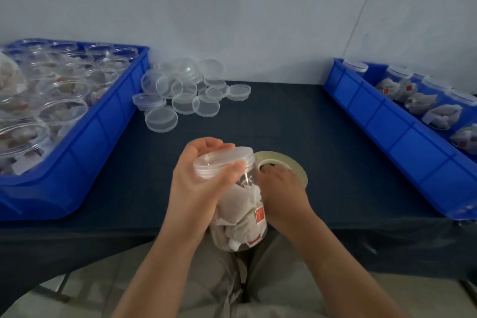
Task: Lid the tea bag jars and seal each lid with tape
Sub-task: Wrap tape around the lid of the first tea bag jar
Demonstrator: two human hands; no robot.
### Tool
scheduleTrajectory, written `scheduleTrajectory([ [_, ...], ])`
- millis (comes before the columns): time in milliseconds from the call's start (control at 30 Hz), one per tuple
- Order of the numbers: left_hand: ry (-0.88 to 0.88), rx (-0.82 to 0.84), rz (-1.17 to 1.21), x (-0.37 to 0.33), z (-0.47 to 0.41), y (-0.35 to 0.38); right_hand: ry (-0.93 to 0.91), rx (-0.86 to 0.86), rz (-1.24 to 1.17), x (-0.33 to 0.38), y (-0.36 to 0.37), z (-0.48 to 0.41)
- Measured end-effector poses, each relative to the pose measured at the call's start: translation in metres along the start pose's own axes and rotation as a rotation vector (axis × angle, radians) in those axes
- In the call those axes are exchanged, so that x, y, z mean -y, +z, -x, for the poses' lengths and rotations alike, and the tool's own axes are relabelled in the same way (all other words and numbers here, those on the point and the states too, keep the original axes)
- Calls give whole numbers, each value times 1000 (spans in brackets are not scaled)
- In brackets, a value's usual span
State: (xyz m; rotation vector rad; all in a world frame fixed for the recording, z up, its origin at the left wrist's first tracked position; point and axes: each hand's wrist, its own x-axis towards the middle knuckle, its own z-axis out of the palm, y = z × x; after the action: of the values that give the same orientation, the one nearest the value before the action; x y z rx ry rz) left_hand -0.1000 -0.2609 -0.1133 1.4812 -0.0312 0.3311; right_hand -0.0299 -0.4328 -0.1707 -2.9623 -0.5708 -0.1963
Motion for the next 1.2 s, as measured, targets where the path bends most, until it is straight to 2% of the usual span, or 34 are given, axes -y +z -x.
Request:
scheduleTrajectory([
  [100, -46, 29, 29, 2, 1, -3, 42, -12, -64, 4, 10, 6],
  [267, -28, 72, 56, 2, 1, -1, 138, 53, -86, 8, 7, 7],
  [300, -24, 78, 55, 2, 1, -2, 157, 17, -164, 8, 5, 8],
  [367, 0, 85, 20, 2, 1, -4, 244, -150, -502, 8, -9, 14],
  [433, 28, 95, -15, 3, 2, -6, 234, -280, -934, 8, -28, 26],
  [500, 43, 110, -20, 4, 3, -6, 119, -228, -1196, 13, -49, 39],
  [567, 37, 128, 7, 5, 3, -4, 8, -173, -1248, 20, -64, 49],
  [633, 30, 127, 37, 4, 5, -1, -19, -164, -1286, 26, -72, 53],
  [933, -137, 207, 300, 1, 7, 0, 30, -268, -1481, 32, -62, 56],
  [1200, -114, 237, 282, 2, 6, 3, 135, -171, -1766, 36, -59, 56],
])
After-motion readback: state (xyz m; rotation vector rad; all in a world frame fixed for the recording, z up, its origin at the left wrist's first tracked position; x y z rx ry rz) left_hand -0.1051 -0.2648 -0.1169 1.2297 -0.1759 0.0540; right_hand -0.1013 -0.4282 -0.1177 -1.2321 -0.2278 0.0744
